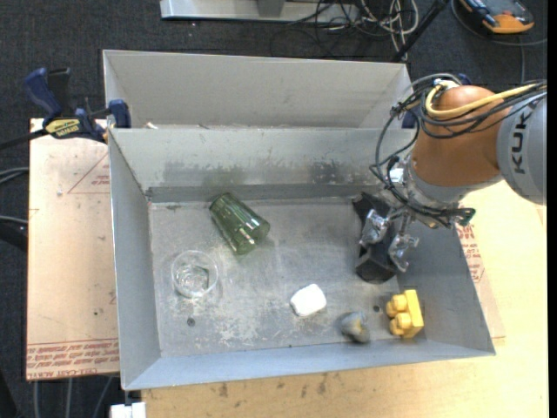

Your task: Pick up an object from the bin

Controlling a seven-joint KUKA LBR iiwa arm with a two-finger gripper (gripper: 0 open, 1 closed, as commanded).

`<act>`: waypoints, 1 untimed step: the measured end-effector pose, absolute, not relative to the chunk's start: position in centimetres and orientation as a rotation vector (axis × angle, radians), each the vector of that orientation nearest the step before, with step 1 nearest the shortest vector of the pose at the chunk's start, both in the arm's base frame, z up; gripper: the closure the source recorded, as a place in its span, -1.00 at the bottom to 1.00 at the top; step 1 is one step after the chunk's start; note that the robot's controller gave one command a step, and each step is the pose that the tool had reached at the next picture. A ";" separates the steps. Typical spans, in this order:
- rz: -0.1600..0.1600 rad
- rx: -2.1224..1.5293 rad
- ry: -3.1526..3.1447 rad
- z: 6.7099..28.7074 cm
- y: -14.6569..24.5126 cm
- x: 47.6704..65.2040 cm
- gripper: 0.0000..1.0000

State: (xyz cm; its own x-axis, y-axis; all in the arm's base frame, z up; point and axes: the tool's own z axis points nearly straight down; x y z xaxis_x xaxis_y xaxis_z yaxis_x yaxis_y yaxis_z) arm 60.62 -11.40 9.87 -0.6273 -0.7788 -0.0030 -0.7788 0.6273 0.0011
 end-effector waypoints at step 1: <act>0.004 -1.355 2.832 9.8 -11.4 60.6 1.00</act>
Offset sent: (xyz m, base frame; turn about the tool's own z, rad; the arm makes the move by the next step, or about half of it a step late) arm 0.0000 0.0000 0.0668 0.0000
